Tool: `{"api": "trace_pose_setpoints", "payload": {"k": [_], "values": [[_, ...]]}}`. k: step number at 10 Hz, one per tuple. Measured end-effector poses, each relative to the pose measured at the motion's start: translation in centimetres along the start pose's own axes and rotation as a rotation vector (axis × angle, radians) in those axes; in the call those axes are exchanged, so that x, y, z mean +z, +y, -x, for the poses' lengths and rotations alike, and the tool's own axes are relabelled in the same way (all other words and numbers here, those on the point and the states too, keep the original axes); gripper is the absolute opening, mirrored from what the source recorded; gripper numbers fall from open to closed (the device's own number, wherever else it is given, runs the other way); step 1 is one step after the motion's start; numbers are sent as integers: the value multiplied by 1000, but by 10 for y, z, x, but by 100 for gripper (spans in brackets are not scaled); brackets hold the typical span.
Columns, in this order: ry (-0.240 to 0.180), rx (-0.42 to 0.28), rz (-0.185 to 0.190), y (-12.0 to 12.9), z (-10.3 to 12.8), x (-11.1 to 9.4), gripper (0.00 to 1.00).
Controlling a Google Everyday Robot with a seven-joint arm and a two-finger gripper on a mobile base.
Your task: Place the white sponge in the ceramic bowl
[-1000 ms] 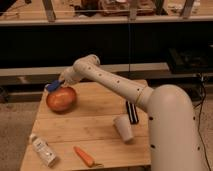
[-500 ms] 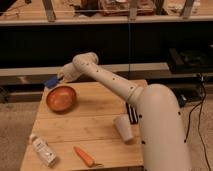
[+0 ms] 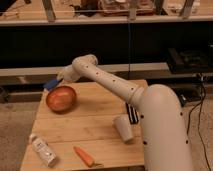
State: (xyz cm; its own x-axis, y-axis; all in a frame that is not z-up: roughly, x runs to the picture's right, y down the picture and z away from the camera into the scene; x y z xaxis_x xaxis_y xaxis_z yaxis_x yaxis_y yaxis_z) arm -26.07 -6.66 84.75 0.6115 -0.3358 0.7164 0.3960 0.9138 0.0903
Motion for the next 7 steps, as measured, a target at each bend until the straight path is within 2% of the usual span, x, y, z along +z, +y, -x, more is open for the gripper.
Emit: {"api": "trace_pose_setpoints", "payload": {"k": [2,5,6,7], "values": [[-3,-2,1,-5,-3,5,1],[-5,4,4,3,0,6,3],[-6,4,3,1,-3,6,8],[-9,2,5,-1,-6,8,20]]}}
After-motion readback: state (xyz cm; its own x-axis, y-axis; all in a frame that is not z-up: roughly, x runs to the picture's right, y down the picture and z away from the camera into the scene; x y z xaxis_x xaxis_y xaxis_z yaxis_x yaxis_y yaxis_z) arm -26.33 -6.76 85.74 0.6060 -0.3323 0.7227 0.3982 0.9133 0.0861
